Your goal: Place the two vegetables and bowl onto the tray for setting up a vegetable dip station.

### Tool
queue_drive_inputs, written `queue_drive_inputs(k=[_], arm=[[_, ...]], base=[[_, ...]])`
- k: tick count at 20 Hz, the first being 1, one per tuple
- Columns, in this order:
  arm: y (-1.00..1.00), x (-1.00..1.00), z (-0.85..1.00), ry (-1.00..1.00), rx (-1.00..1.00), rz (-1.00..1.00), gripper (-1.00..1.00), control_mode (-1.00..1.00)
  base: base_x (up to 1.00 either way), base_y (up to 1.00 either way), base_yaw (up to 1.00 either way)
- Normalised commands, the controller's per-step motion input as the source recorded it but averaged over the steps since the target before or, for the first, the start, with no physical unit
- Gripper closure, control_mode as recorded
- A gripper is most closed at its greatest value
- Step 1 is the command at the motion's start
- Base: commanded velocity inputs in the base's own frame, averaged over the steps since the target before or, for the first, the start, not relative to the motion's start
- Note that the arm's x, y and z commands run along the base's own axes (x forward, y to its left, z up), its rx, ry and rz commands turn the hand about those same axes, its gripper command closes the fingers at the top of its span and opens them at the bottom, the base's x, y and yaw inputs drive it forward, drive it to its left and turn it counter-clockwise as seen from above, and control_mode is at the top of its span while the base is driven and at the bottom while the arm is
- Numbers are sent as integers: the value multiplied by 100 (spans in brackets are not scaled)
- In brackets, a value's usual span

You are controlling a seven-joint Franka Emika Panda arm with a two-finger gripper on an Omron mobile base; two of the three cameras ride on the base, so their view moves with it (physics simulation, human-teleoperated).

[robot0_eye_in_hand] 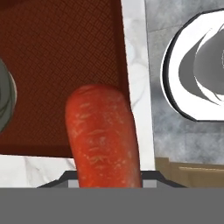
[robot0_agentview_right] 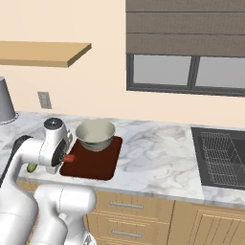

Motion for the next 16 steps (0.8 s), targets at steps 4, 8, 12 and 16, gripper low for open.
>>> queue_drive_inputs(k=[4,8,12,16], arm=[[-32,0,0,0,1,0,100,-100],[-31,4,-2,0,0,0,100,-100],[-29,2,-4,0,0,0,100,-100],[-24,0,-11,0,0,0,100,-100]], base=[[0,0,0],[0,0,0],[0,0,0],[0,0,0]])
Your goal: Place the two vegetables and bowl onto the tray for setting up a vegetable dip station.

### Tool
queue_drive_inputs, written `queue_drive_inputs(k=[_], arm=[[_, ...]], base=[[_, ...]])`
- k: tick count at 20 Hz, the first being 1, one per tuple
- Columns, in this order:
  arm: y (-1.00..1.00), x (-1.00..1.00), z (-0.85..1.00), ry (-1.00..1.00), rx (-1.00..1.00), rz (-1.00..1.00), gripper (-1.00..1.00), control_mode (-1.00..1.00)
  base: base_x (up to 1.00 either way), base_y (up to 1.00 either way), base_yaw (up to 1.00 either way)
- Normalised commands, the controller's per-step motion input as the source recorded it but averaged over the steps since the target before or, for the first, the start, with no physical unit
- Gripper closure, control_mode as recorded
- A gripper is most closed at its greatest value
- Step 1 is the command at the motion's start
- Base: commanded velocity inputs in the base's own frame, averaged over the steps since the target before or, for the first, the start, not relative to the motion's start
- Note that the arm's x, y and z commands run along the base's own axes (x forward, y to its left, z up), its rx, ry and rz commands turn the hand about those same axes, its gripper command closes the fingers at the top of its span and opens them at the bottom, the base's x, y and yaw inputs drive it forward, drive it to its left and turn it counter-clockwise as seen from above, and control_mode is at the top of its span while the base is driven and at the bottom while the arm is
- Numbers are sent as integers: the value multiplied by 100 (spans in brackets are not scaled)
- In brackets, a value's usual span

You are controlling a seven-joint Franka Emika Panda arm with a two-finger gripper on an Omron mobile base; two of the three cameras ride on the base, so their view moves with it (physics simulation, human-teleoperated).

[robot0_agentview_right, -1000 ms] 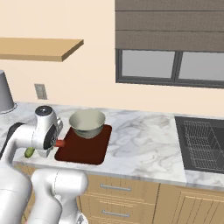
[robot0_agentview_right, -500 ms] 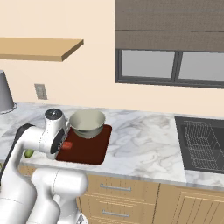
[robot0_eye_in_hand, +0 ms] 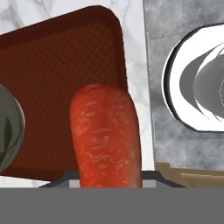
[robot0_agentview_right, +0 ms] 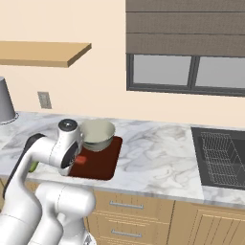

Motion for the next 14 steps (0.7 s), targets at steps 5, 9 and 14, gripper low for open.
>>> queue_drive_inputs(k=[5,9,14], arm=[[-19,1,-17,2,0,0,100,-100],[-14,1,-19,0,0,0,100,-100],[-6,2,-20,0,0,0,100,-100]], base=[[0,0,0],[0,0,0],[0,0,0]])
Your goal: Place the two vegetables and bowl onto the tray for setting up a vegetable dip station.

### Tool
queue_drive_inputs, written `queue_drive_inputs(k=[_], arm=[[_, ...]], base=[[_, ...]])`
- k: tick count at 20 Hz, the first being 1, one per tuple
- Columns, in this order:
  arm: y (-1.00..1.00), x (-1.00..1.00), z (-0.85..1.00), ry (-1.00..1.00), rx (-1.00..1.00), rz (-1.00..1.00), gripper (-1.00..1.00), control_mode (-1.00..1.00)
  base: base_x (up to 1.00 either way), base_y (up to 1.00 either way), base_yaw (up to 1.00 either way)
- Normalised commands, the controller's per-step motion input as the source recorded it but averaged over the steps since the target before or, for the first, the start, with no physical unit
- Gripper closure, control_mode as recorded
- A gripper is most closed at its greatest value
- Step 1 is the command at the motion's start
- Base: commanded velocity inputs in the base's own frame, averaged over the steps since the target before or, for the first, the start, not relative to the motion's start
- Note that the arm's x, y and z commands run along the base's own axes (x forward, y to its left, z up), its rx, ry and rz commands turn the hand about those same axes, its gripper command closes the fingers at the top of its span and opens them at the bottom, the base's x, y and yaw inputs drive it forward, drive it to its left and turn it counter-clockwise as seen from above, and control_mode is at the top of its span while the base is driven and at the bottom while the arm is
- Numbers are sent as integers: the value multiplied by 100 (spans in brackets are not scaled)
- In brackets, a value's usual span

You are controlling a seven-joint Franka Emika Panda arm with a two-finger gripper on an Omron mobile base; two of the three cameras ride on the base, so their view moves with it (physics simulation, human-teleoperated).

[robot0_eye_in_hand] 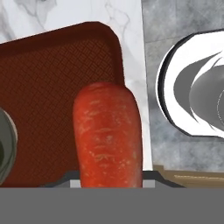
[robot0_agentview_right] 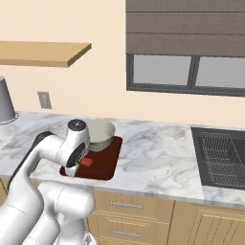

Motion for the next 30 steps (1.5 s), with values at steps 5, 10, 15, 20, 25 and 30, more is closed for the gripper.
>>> queue_drive_inputs(k=[5,10,15,20,25,30], arm=[[-3,3,-19,0,0,0,100,-100],[0,6,-19,0,0,0,100,-100],[0,9,-18,0,0,0,100,-100],[0,10,-17,0,0,0,100,-100],[0,11,-15,0,0,0,100,-100],[0,11,-14,0,0,0,100,-100]], base=[[0,0,0],[0,0,0],[0,0,0],[0,0,0],[0,0,0],[0,0,0]])
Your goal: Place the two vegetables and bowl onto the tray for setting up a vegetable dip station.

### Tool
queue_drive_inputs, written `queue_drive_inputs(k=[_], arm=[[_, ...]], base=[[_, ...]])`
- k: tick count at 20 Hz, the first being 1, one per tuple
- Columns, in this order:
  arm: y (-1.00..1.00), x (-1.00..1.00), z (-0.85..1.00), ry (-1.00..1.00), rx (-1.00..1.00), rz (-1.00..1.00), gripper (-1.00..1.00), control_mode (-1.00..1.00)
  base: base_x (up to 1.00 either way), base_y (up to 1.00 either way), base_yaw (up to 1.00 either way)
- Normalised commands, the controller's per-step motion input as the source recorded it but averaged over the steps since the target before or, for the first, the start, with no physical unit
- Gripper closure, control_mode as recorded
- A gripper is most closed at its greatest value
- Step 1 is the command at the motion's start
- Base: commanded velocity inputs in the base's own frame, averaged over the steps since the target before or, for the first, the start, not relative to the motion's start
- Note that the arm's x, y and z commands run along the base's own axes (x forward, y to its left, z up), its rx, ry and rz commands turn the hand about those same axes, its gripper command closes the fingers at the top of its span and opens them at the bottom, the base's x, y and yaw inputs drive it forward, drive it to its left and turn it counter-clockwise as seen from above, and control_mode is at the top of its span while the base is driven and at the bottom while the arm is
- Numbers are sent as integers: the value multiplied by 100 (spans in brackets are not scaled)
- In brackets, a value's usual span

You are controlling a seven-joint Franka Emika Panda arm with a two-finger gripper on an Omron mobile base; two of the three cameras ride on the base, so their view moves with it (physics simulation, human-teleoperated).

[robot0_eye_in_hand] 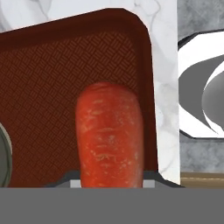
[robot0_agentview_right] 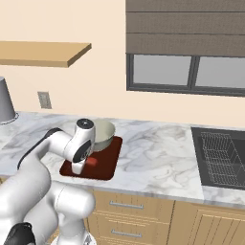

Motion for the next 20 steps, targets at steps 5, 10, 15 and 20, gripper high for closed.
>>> queue_drive_inputs(k=[5,10,15,20], arm=[[0,11,-16,0,0,0,100,-100],[0,11,-15,0,0,0,100,-100],[0,9,-15,0,0,0,100,-100],[0,3,-14,0,0,0,100,-100]], base=[[0,0,0],[0,0,0],[0,0,0],[0,0,0]])
